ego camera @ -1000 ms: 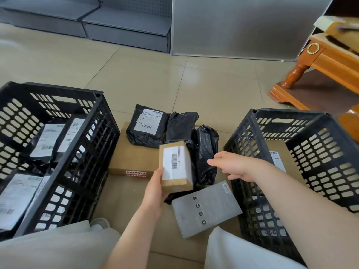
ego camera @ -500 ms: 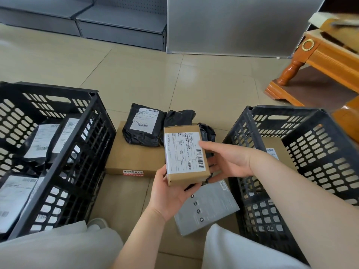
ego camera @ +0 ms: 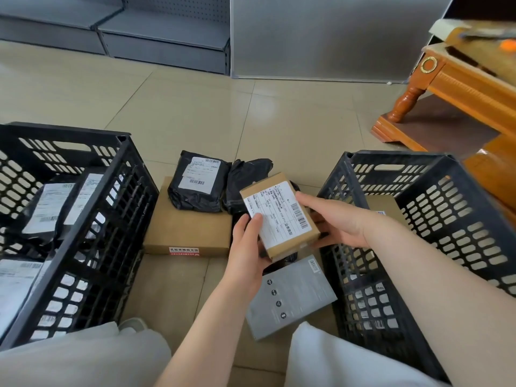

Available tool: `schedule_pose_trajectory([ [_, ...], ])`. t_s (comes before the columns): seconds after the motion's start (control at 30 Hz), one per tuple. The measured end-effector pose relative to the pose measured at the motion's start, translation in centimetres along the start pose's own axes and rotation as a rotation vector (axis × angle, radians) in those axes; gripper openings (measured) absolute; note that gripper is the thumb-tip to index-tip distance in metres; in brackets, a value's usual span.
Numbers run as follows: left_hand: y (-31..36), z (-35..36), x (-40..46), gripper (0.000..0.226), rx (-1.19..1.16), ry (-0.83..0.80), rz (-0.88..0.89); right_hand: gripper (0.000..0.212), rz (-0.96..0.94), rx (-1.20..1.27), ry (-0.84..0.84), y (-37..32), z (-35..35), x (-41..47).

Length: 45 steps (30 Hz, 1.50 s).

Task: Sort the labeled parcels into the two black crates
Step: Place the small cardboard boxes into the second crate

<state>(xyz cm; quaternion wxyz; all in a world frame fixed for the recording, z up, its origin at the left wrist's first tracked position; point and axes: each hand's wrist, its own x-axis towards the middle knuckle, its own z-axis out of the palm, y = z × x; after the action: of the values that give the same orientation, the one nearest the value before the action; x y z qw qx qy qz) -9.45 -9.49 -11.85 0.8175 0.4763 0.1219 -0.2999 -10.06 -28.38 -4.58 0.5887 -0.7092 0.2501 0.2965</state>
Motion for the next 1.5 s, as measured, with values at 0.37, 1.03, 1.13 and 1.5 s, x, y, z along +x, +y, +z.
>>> schedule_pose_trajectory([
  [0.37,-1.5,6.7,-2.3,0.032,0.338,-0.134,0.009,0.059,-0.132,0.273,0.195,3.4,-6.9,-5.2],
  [1.03,-12.7,13.0,-0.8,0.07,1.366,-0.48,0.315,0.045,-0.217,1.092,0.981,17.0,-9.0,-7.2],
  [1.13,-13.1,12.9,-0.7,0.071,1.329,-0.485,0.299,0.04,-0.096,1.087,1.089,19.3,-8.9,-6.7],
  [1.5,-14.1,12.6,0.0,0.068,1.262,-0.502,0.28,0.051,0.306,0.842,1.338,25.1,-8.0,-4.7],
])
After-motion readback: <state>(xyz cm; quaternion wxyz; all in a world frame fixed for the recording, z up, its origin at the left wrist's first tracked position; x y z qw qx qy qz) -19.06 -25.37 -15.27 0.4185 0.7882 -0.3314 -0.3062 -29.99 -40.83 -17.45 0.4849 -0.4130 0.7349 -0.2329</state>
